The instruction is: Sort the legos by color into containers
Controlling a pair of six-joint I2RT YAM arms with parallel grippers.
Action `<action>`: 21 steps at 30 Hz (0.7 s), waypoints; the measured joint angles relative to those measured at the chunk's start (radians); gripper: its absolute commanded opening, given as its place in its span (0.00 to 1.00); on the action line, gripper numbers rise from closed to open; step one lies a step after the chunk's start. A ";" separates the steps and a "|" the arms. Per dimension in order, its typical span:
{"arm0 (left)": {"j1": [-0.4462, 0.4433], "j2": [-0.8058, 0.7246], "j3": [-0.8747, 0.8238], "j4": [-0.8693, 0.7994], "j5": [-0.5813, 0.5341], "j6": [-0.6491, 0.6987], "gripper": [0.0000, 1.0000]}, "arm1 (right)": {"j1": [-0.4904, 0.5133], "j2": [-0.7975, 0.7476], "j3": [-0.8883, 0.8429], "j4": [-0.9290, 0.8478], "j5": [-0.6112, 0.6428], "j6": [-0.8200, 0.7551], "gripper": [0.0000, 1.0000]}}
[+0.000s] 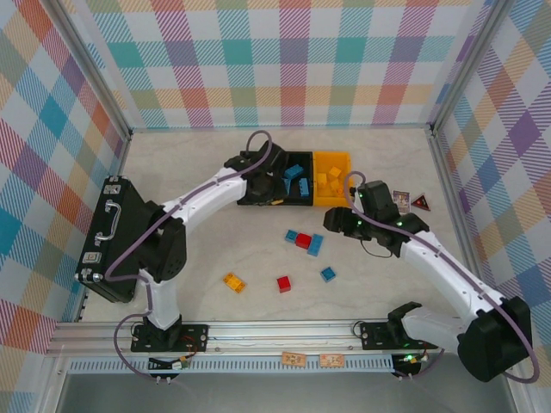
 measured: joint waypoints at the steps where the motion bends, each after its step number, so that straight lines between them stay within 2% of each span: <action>1: -0.005 0.021 0.029 -0.002 0.005 0.008 0.27 | -0.007 -0.011 -0.005 -0.003 0.001 0.004 0.61; 8: -0.032 0.175 0.254 -0.007 0.051 0.051 0.27 | -0.049 -0.059 -0.018 -0.017 0.016 0.009 0.61; 21: -0.058 0.459 0.626 -0.004 0.156 0.070 0.29 | -0.064 -0.081 -0.074 -0.018 0.018 0.032 0.62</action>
